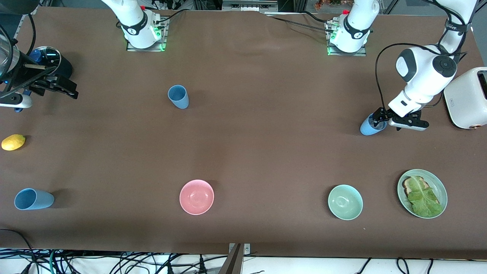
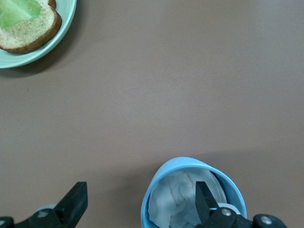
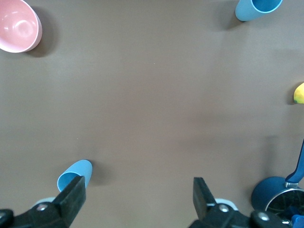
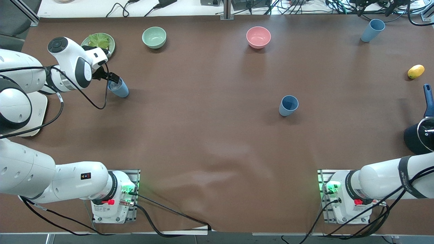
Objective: Stack blue cups with both arms
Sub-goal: 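Lower the left gripper and close it on the tissue cup's rim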
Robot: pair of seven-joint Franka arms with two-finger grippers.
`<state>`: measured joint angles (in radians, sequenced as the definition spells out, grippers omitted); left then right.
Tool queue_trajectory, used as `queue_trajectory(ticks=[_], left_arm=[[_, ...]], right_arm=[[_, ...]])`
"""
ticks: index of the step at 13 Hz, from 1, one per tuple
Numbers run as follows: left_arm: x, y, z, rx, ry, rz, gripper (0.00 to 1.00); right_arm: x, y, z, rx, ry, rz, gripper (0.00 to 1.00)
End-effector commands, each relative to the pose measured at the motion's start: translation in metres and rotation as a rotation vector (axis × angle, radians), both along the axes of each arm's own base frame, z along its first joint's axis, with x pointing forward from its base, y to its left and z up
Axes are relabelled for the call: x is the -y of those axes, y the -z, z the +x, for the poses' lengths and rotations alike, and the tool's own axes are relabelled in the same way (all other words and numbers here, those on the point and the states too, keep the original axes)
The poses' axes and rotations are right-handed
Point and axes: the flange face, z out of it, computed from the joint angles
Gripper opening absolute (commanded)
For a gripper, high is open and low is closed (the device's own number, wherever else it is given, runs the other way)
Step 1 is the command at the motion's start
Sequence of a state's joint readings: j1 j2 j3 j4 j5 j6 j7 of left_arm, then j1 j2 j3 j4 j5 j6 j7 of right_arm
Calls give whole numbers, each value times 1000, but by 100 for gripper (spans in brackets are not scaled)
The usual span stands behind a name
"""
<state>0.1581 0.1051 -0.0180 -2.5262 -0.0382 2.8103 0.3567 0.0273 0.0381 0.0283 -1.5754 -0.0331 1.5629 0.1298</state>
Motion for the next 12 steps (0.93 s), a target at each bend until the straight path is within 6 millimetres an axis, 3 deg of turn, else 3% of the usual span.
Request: queue_trajectory(ticks=[1, 2, 3, 5, 7, 12], left_arm=[[-3, 8, -2, 19, 20, 13, 100], [-2, 8, -2, 19, 22, 13, 94], [-1, 8, -2, 19, 23, 13, 76], [-1, 8, -2, 19, 22, 12, 30], [-2, 9, -3, 18, 19, 11, 0], [-2, 8, -3, 16, 17, 11, 0]], right_arm=[[3, -5, -3, -1, -11, 8, 100], [3, -5, -3, -1, -11, 8, 100], [3, -5, -3, -1, -11, 8, 100], [3, -5, -3, -1, -11, 8, 100], [3, -5, -3, -1, -11, 8, 100], [3, -5, -3, -1, -11, 8, 100]])
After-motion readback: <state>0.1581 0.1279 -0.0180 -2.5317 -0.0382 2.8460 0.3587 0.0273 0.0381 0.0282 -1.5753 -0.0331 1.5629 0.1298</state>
